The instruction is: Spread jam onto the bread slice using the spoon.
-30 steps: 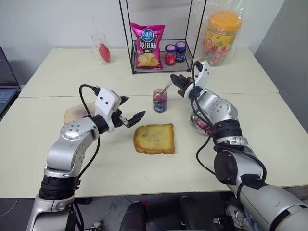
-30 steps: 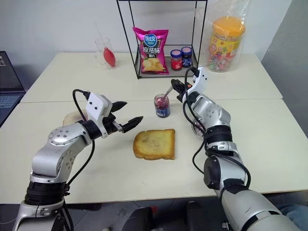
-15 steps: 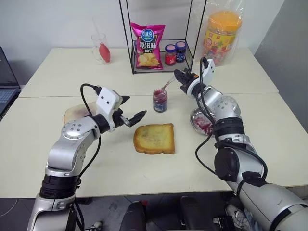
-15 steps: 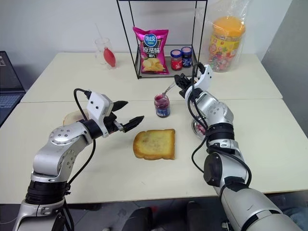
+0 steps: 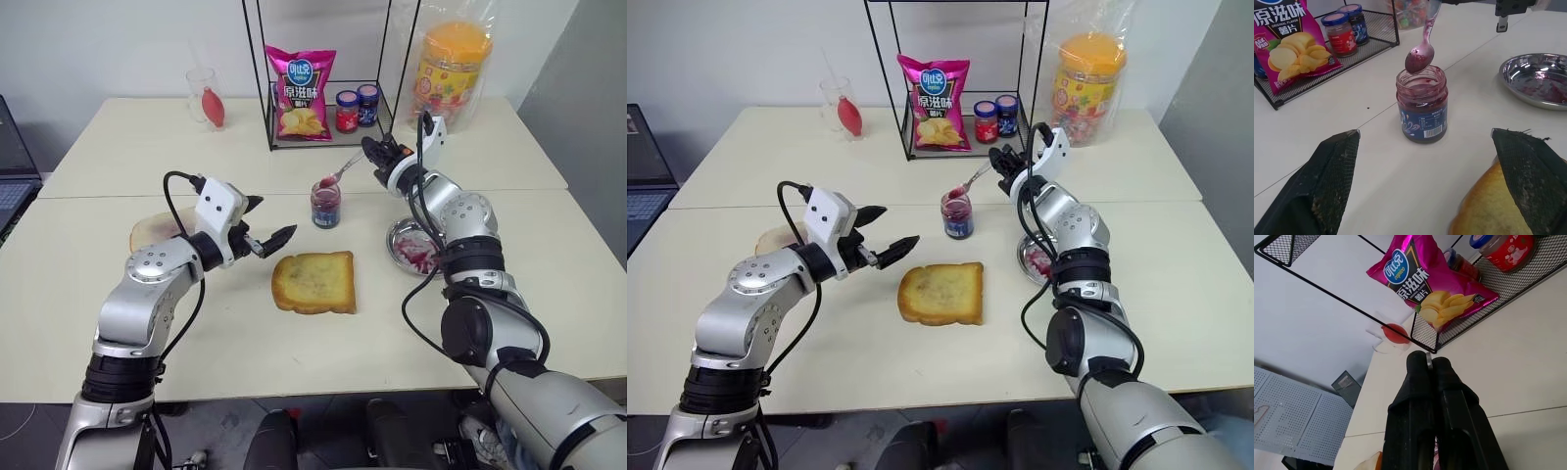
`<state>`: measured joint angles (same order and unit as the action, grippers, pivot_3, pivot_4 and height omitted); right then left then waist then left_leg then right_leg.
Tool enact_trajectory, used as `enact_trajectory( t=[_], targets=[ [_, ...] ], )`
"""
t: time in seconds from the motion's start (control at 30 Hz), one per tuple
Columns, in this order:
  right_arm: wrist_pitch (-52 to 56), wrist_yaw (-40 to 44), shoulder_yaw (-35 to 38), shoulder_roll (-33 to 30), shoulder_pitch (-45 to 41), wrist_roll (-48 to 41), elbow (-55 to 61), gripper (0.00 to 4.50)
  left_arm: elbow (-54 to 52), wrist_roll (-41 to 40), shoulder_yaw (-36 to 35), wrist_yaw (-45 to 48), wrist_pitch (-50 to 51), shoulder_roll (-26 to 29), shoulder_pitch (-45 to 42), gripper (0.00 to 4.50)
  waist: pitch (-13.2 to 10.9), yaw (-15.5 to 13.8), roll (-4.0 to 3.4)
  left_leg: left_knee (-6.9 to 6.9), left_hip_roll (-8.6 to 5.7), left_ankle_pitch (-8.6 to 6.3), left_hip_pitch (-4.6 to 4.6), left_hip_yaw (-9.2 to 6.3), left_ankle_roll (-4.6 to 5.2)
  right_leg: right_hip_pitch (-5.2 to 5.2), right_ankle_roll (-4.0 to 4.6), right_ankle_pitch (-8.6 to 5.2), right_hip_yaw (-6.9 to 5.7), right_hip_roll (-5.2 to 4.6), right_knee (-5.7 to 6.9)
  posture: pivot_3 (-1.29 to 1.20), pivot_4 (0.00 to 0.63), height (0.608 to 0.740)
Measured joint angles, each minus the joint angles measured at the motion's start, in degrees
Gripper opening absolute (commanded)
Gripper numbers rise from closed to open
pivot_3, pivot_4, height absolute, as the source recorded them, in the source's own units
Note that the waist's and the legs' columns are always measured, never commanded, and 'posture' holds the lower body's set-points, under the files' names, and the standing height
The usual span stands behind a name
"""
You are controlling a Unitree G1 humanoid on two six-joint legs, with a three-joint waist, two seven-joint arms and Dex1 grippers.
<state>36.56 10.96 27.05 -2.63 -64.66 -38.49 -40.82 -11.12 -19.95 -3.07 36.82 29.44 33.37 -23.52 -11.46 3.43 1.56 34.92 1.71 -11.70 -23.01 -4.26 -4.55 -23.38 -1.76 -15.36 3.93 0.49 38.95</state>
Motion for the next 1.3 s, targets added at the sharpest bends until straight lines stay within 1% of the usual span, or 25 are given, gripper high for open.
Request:
enact_trajectory(
  t=[0.23, 0.3, 0.43, 0.47, 0.57, 0.6, 0.7, 0.73, 0.77, 0.83, 0.9, 0.97, 1.0, 1.03, 1.1, 1.23, 1.3],
  targets=[
    [0.7, -0.1, 0.4, 0.2, 0.0, -1.2, 0.2, 0.07, 0.1, -0.1, 0.0, 0.1, -0.2, 0.0, 0.0, 4.50, 0.0, 0.0, 0.00, 0.00, 0.00, 0.00, 0.00, 0.00, 0.00, 0.00, 0.00, 0.00, 0.00, 0.00, 0.00, 0.00, 0.150, 0.740],
    [3.5, -0.2, 0.3, 0.6, 0.8, -2.8, 3.8, 0.07, -0.2, -0.4, -0.4, 0.9, -0.2, 0.3, 0.7, 4.50, 0.0, 0.0, -0.02, -0.02, 0.00, 0.00, -0.04, 0.01, 0.00, -0.07, 0.00, 0.00, 0.02, 0.00, 0.01, 0.00, 0.150, 0.740],
    [10.5, -0.4, -1.2, 1.4, 2.5, -7.4, 16.5, 0.07, -2.7, -2.9, -2.8, 3.9, 0.6, 3.1, 4.8, 4.50, 0.0, 0.2, -0.02, -0.09, 0.04, -0.01, -0.11, -0.02, 0.01, -0.18, 0.02, 0.00, -0.02, 0.01, 0.04, 0.00, 0.150, 0.740],
    [12.8, -0.7, -2.5, 1.7, 3.7, -8.7, 21.4, 0.07, -4.1, -3.9, -4.2, 5.0, 1.2, 4.5, 6.6, 4.50, 0.0, 0.2, -0.02, -0.11, 0.07, -0.01, -0.15, -0.04, 0.02, -0.22, 0.03, -0.01, -0.04, 0.02, 0.01, 0.00, 0.150, 0.740],
    [17.1, -0.9, -5.4, 1.8, 6.9, -10.7, 29.7, 0.07, -6.6, -5.4, -6.5, 7.4, 1.6, 7.2, 10.1, 4.50, 0.0, 0.2, -0.01, -0.11, 0.06, -0.02, -0.15, -0.05, 0.03, -0.22, 0.03, -0.04, -0.07, 0.02, 0.00, 0.00, 0.150, 0.740],
    [19.5, -1.1, -8.0, 1.8, 10.1, -11.9, 35.3, 0.07, -9.1, -6.0, -7.6, 9.0, 1.3, 9.1, 13.7, 4.50, 0.0, 0.2, 0.00, -0.12, 0.06, -0.02, -0.15, -0.03, 0.04, -0.21, 0.00, -0.06, -0.03, 0.02, -0.03, 0.00, 0.150, 0.740],
    [22.5, -1.4, -11.7, 2.2, 15.7, -12.5, 42.2, 0.07, -11.1, -6.3, -9.1, 10.9, 1.2, 10.5, 18.3, 4.50, 0.0, 0.2, -0.02, -0.10, 0.05, -0.03, -0.15, -0.01, 0.05, -0.23, -0.02, -0.13, -0.02, -0.01, 0.00, 0.00, 0.150, 0.740],
    [23.1, -1.2, -14.9, 1.9, 19.9, -12.3, 47.2, 0.07, -12.6, -6.6, -10.1, 11.9, 1.0, 11.6, 21.7, 4.50, 0.0, 0.2, 0.01, -0.11, 0.09, -0.03, -0.14, -0.02, 0.05, -0.22, 0.00, -0.18, -0.02, 0.00, -0.02, 0.00, 0.150, 0.740],
    [23.2, -1.0, -16.8, 1.7, 21.9, -12.1, 49.1, 0.07, -13.1, -6.6, -10.3, 12.4, 1.0, 12.1, 23.1, 4.50, 0.0, 0.2, -0.01, -0.10, 0.08, -0.03, -0.14, -0.02, 0.05, -0.23, -0.06, -0.28, -0.01, 0.00, 0.00, 0.00, 0.150, 0.740],
    [23.0, -0.7, -20.4, 1.7, 24.7, -10.8, 51.3, 0.07, -13.9, -6.6, -10.7, 13.1, 0.7, 12.3, 25.0, 4.50, 0.0, 0.3, -0.01, -0.10, 0.08, -0.03, -0.13, -0.02, 0.05, -0.24, -0.07, -0.28, -0.01, 0.00, 0.03, 0.00, 0.150, 0.740],
    [19.8, 0.9, -26.4, 1.0, 28.3, -6.7, 53.9, 0.07, -15.7, -6.2, -10.7, 14.6, -1.4, 12.6, 28.5, 4.50, 0.0, 0.3, 0.02, -0.10, 0.08, -0.03, -0.02, 0.01, 0.05, -0.17, 0.00, -0.29, 0.03, 0.00, 0.01, 0.00, 0.150, 0.740],
    [17.6, 2.1, -29.9, 0.2, 30.4, -4.0, 54.3, 0.07, -16.0, -5.7, -10.4, 15.3, -2.5, 12.6, 29.9, 4.50, 0.0, 0.3, 0.02, -0.10, 0.08, -0.03, 0.01, 0.04, 0.05, -0.15, 0.17, -0.38, 0.05, -0.01, 0.02, 0.00, 0.150, 0.740],
    [16.2, 2.9, -32.2, -0.5, 31.6, -2.0, 54.2, 0.07, -16.0, -5.3, -10.2, 15.6, -3.2, 12.6, 30.4, 4.50, 0.0, 0.3, 0.03, -0.08, 0.08, -0.03, 0.00, 0.03, 0.05, -0.15, 0.19, -0.39, 0.04, 0.00, 0.02, 0.00, 0.150, 0.740],
    [13.1, 4.2, -36.1, -2.0, 33.2, 1.7, 54.1, 0.07, -16.0, -4.7, -10.1, 16.1, -4.3, 12.6, 31.2, 4.50, 0.0, 0.2, 0.03, -0.07, 0.08, -0.03, 0.01, 0.04, 0.05, -0.15, 0.19, -0.39, 0.05, 0.00, 0.01, 0.00, 0.150, 0.740],
    [7.6, 6.3, -41.0, -4.3, 35.2, 7.5, 53.7, 0.07, -15.9, -3.8, -9.5, 16.5, -6.0, 12.6, 31.7, 4.50, 0.0, 0.2, 0.03, -0.06, 0.07, -0.03, 0.00, 0.08, 0.05, -0.15, 0.18, -0.39, 0.09, -0.01, 0.00, 0.00, 0.150, 0.740],
    [0.7, 9.0, -44.1, -6.3, 35.2, 13.1, 53.7, 0.07, -15.7, -3.1, -8.1, 16.5, -7.0, 12.6, 31.1, 4.50, 0.0, 0.1, 0.07, -0.07, 0.07, -0.03, 0.02, 0.09, 0.05, -0.15, 0.03, -0.30, 0.08, -0.01, 0.00, 0.00, 0.150, 0.740],
    [-1.4, 9.5, -44.2, -6.5, 35.2, 15.2, 53.7, 0.07, -15.6, -2.7, -7.4, 16.4, -7.5, 12.6, 30.3, 4.50, 0.0, 0.0, 0.08, -0.07, 0.07, -0.03, 0.02, 0.09, 0.05, -0.15, -0.08, -0.24, 0.09, -0.01, 0.01, 0.00, 0.150, 0.740]
  ],
)
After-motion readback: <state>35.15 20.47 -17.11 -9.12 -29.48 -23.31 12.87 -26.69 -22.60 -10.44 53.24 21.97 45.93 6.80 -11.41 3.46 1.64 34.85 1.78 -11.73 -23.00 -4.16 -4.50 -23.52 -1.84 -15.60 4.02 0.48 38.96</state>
